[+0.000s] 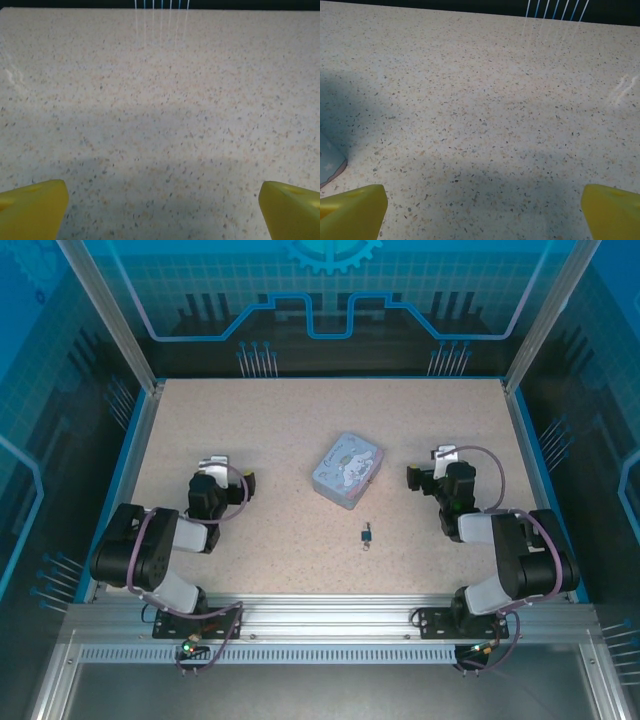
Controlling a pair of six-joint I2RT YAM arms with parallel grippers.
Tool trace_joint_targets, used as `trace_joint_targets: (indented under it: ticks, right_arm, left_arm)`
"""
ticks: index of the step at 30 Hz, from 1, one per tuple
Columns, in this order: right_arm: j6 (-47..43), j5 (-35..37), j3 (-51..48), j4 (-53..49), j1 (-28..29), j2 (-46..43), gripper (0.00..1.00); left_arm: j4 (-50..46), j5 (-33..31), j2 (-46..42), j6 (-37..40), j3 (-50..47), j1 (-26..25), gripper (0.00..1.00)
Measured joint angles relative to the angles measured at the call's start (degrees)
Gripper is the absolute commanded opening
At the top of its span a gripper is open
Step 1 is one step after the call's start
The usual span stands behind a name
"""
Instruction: Unlock a padlock with a key
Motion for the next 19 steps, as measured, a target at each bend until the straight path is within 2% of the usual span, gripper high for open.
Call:
trace_joint_targets:
  ticks: [5,19]
  right_arm:
    - [-0.39,0.13,0.00,0.04,0.00,0.02,1.00]
    - [-0.44,0.15,0.00,0.04,0.11,0.02,1.00]
  left_arm:
    - [-1.75,0.37,0.00,-0.52,3.93,1.90,0.99]
    - [-3.02,0.39,0.00,-1.53,4.09,2.23,0.99]
